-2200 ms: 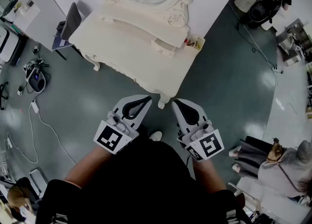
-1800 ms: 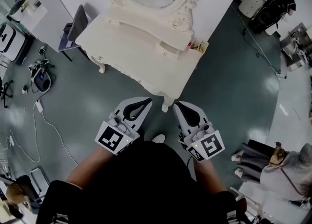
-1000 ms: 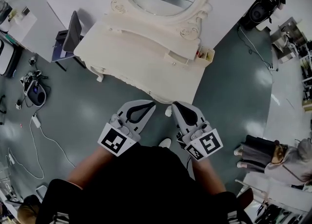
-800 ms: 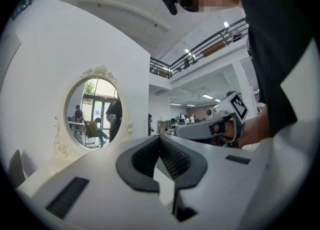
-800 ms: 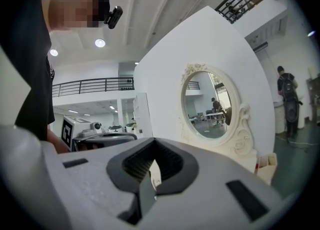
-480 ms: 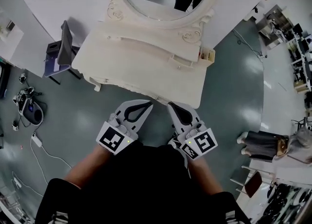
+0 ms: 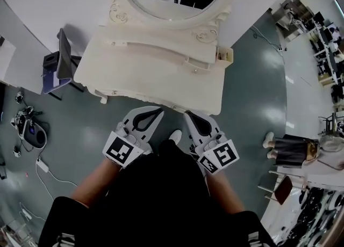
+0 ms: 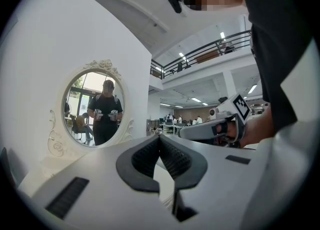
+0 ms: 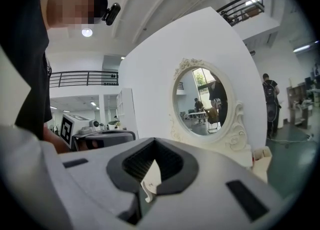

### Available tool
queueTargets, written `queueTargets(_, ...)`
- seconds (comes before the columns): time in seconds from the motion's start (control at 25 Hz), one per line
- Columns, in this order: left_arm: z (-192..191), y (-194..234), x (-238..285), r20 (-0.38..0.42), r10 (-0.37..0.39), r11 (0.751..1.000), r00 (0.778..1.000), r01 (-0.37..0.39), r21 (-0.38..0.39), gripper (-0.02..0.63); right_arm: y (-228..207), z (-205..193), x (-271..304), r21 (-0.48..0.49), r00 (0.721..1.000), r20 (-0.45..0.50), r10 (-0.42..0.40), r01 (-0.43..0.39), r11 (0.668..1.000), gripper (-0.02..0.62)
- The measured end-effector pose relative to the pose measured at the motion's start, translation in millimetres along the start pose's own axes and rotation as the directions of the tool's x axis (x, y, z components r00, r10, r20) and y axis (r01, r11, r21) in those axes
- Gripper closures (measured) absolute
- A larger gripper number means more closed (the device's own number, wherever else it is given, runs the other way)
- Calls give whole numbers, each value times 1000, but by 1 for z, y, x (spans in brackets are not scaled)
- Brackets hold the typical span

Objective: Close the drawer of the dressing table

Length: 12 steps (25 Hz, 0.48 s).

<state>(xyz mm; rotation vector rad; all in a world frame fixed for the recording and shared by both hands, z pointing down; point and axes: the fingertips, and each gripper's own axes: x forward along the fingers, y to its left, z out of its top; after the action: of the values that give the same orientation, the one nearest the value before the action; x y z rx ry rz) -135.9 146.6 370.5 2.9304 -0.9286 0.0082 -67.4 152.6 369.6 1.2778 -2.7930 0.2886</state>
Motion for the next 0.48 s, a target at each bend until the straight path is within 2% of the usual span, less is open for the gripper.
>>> queueTargets(0.24, -10, 19, 21, -18, -5, 1000, 1000, 5, -6, 614, -29, -10, 13, 22, 1000, -16, -21, 21, 1000, 594)
queueTargets(0.48, -9, 43, 58, -26, -10, 1000, 1000, 10, 12, 614, -69, -2, 37, 30, 1000, -12, -15, 16, 999, 594)
